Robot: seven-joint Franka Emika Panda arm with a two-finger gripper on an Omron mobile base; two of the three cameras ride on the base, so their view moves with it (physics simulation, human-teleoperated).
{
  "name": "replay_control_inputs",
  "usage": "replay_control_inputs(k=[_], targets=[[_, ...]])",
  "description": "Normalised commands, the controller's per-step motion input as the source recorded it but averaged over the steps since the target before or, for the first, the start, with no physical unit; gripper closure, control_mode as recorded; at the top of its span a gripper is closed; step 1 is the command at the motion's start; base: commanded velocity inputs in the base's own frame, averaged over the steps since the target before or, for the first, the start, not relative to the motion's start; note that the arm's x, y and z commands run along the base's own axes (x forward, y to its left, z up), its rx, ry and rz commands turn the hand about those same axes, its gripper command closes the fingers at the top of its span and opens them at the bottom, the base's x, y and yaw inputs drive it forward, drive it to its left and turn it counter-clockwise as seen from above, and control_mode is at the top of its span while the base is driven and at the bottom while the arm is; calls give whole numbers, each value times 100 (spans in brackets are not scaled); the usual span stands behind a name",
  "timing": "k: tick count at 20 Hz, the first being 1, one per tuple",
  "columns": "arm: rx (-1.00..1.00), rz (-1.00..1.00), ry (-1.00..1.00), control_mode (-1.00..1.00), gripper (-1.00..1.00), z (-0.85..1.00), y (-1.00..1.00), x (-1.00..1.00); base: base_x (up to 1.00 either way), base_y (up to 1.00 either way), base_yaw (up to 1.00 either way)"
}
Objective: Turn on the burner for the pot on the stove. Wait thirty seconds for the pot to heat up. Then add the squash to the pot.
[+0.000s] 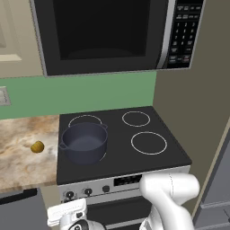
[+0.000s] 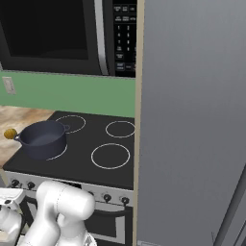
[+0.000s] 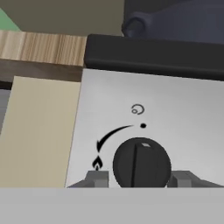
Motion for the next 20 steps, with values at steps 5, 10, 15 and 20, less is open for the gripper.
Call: replay_control_inputs(k=[5, 10, 15, 20], targets=[[0, 21, -10, -100, 100, 55, -28, 40, 0, 0, 0], [0, 13, -15, -100, 100, 68, -8, 41, 0, 0, 0], [-1, 10, -4, -100, 100, 63, 12, 51, 0, 0, 0], [-10, 14, -8, -100, 100, 83, 18, 46, 0, 0, 0]])
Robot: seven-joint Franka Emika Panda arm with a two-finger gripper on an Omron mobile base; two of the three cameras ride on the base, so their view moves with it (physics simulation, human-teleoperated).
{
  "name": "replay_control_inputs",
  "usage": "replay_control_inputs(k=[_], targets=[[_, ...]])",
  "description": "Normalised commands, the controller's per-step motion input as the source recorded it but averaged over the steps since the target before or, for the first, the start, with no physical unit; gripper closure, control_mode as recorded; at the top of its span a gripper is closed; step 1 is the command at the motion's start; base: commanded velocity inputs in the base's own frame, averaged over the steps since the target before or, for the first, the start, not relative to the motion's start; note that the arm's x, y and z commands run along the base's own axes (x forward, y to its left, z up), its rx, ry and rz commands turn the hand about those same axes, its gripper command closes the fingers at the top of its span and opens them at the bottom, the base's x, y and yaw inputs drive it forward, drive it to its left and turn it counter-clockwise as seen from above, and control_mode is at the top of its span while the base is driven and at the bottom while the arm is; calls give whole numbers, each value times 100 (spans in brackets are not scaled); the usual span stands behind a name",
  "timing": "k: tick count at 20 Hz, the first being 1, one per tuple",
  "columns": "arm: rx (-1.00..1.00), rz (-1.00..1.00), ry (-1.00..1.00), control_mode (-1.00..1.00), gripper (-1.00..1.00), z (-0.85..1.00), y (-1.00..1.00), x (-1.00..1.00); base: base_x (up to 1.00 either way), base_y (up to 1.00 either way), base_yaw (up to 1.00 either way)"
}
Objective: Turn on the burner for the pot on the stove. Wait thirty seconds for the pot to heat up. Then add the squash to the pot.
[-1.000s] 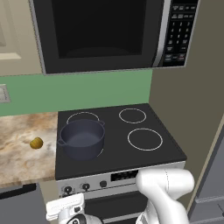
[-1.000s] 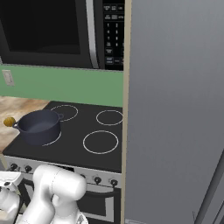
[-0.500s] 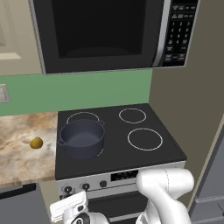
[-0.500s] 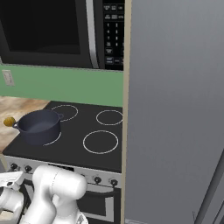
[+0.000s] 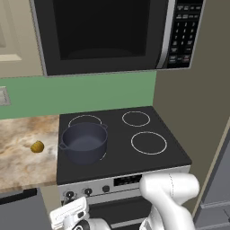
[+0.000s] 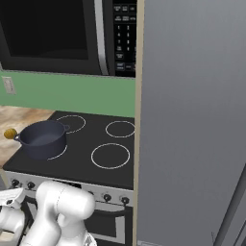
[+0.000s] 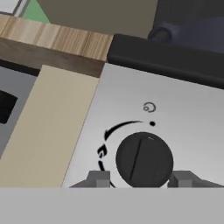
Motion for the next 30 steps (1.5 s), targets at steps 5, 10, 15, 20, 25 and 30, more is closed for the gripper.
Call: replay_control_inputs(k=[5, 10, 15, 20, 25, 30], targets=[[-10, 26, -17, -100, 100, 100, 0, 40, 0, 0, 0], [-13, 40, -36, -100, 100, 100, 0, 20, 0, 0, 0], [-8, 45, -37, -100, 100, 100, 0, 27, 0, 0, 0], [-11, 33, -25, -100, 100, 100, 19, 28, 0, 0, 0], [-8, 31, -19, -100, 100, 100, 56, 22, 0, 0, 0], [-1, 33, -14, -100, 100, 100, 45, 11, 0, 0, 0]])
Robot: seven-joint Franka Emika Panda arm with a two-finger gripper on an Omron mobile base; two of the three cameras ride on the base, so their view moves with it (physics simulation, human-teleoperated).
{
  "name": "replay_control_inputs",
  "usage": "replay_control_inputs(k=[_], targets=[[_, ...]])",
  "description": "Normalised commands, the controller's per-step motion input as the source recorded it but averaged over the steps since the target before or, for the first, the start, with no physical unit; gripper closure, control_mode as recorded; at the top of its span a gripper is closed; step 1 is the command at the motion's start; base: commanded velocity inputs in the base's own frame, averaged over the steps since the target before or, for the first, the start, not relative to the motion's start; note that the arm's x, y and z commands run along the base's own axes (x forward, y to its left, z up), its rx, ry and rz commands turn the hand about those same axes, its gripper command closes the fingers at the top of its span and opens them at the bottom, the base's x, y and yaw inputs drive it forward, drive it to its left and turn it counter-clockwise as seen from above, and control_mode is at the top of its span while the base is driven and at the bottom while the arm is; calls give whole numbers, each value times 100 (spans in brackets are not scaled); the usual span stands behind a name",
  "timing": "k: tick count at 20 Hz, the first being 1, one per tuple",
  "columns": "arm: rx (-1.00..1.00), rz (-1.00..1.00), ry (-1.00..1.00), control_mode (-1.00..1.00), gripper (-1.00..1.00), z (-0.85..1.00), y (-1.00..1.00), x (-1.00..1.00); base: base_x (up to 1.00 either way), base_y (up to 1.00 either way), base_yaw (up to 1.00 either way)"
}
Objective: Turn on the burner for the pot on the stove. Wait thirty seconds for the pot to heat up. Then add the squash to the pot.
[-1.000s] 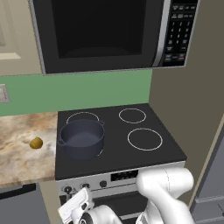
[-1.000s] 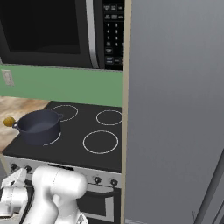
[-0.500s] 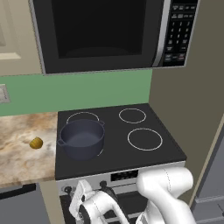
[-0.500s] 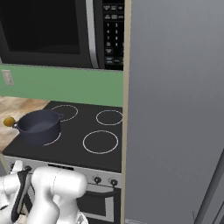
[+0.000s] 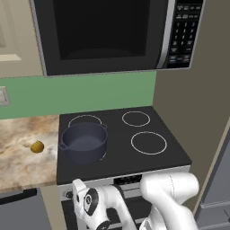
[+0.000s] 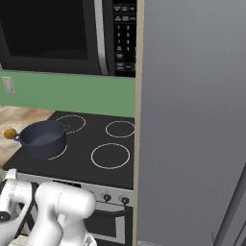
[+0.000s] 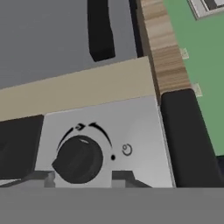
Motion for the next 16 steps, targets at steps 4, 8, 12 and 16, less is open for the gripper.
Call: replay_control_inputs(k=[4, 8, 12, 16], targets=[[0, 32, -17, -100, 100, 100, 2, -6, 0, 0, 0], [0, 19, -35, -100, 100, 74, -1, -86, 0, 0, 0], [0, -7, -31, -100, 100, 72, -8, -88, 0, 0, 0], [-1, -11, -2, -100, 100, 67, -19, -6, 0, 0, 0]])
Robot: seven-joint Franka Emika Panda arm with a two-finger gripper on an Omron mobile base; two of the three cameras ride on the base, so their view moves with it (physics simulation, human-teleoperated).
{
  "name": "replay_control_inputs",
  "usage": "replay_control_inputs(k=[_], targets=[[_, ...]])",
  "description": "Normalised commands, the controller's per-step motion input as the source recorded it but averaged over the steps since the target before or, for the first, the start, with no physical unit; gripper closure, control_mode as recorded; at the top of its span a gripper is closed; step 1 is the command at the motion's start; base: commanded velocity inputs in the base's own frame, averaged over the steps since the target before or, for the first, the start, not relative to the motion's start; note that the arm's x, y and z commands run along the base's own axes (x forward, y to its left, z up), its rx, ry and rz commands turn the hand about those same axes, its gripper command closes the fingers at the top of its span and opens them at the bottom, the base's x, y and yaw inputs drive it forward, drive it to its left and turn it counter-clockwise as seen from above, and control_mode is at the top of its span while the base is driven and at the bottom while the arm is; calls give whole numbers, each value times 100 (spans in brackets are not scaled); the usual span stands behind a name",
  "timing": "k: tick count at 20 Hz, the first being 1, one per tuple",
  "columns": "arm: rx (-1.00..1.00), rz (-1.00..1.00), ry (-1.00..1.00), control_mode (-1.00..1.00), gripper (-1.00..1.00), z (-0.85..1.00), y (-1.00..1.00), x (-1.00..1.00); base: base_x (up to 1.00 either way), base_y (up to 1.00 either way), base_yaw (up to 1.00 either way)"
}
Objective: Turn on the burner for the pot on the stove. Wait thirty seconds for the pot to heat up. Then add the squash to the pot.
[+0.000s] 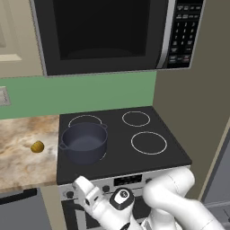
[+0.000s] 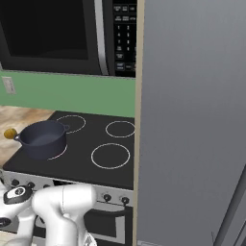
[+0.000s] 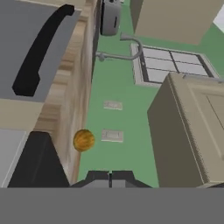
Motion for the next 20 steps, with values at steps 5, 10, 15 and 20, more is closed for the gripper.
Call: replay_control_inputs(k=[5, 10, 15, 20], targets=[[0, 0, 1, -100, 100, -4, 0, 0, 0, 0, 0], [0, -1, 3, -100, 100, -20, 0, -1, 0, 0, 0], [0, 0, 4, -100, 100, -19, 0, -4, 0, 0, 0], [0, 0, 1, -100, 100, -8, 0, -1, 0, 0, 0]])
